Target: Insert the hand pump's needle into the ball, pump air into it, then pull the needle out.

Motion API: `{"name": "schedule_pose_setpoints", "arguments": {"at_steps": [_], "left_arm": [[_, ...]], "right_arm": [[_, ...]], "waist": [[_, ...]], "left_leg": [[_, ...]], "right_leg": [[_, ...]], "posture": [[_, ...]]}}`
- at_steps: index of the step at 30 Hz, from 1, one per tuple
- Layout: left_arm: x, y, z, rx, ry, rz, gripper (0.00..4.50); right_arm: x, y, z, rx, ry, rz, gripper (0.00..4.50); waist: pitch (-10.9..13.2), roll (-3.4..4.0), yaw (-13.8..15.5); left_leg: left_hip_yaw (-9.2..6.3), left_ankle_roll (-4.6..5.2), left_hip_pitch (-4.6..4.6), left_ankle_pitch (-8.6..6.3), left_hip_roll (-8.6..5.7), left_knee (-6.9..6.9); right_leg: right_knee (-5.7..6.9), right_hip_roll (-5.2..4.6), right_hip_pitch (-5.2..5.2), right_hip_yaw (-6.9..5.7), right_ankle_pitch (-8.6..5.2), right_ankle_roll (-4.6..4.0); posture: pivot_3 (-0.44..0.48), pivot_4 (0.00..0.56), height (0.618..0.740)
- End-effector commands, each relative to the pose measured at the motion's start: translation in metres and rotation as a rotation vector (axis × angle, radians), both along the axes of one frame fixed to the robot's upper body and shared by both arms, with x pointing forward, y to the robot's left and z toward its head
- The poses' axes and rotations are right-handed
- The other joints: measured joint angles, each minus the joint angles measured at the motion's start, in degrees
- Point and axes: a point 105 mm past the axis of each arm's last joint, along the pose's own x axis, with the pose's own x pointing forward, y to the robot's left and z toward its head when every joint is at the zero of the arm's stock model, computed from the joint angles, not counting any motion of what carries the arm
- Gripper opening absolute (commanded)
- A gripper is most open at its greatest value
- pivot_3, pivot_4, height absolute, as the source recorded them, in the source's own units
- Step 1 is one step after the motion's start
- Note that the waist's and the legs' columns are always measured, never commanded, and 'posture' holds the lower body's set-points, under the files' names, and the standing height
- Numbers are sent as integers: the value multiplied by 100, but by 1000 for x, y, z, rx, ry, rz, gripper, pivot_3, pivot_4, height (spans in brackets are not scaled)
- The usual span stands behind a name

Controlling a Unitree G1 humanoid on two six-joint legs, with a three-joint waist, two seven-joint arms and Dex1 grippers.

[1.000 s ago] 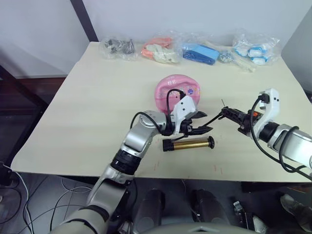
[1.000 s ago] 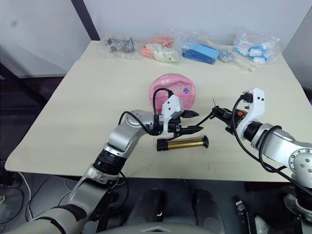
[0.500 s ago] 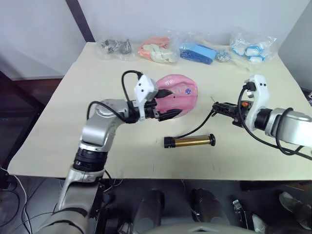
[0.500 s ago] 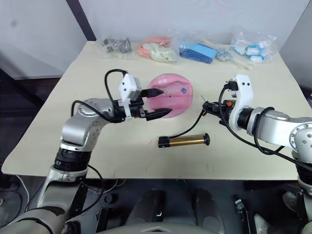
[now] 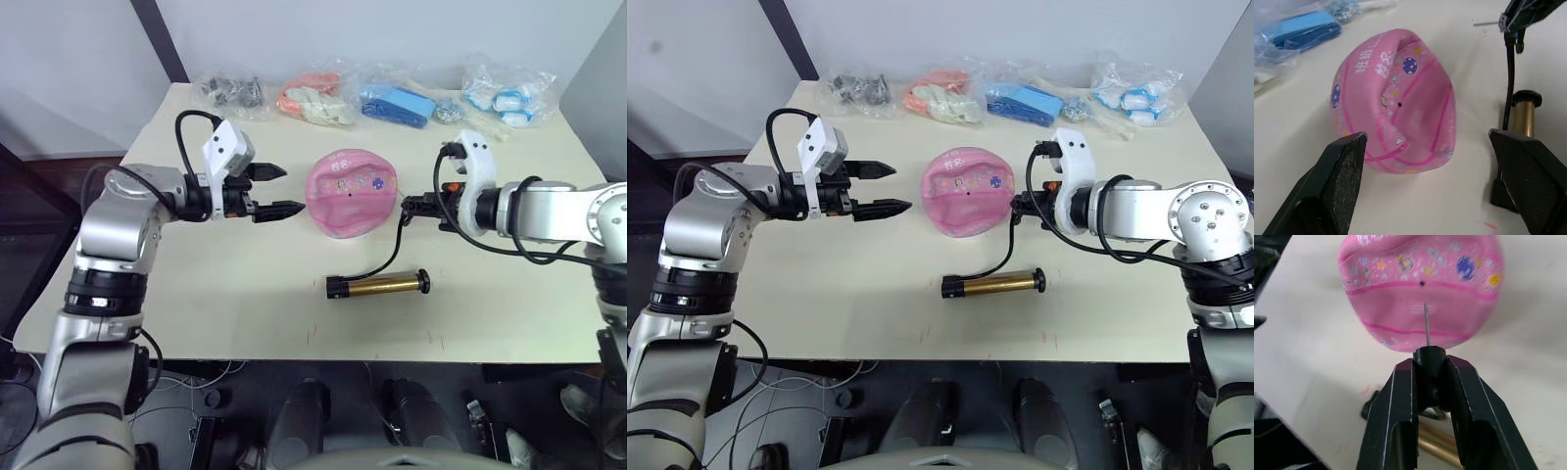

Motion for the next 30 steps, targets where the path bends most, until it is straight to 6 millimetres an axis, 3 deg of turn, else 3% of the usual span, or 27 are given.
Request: {"name": "schedule_pose_setpoints", "arguments": {"at_steps": [1,10,18,20,26,29,30], "left_arm": [[7,3,10,74,-26,1,4226],[32,2,7,180,2,17,4226],[54,-20,2,222,-13,20,4226],[57,-27,3,218,-16,20,4226],[69,-39,5,230,-58,55,4226],[74,-47,3,223,-70,58,3396],[75,-48,2,228,-75,61,2809]], "right_arm": [[1,8,7,28,23,17,313],[12,28,3,8,83,20,313],[21,51,4,45,124,33,313],[24,55,4,52,129,31,313],[31,63,4,69,136,23,313],[35,71,4,81,139,25,313],[36,73,5,83,140,27,313]], "waist": [[0,0,-6],[0,0,-37],[-1,-1,-98],[-1,-1,-121],[-1,-1,-157],[-1,-1,-156],[-1,-1,-157]], "left_leg": [[1,1,-1,-1,1,0],[15,2,-7,-1,0,-20],[33,1,-56,-1,-3,-29],[35,1,-92,0,-9,-16],[46,1,-93,0,-11,-15],[49,1,-89,0,-11,-14],[50,1,-88,0,-11,-10]], "right_leg": [[-1,-1,0,1,0,0],[12,3,-28,16,0,-1],[29,-1,-95,36,1,0],[83,-3,-130,39,2,0],[94,-3,-147,54,1,0],[93,-3,-149,58,1,0],[96,-3,-149,59,1,0]], "posture": [[0,150,740],[0,150,740],[0,150,740],[0,150,740],[0,150,740],[0,150,740],[0,150,740]]}}
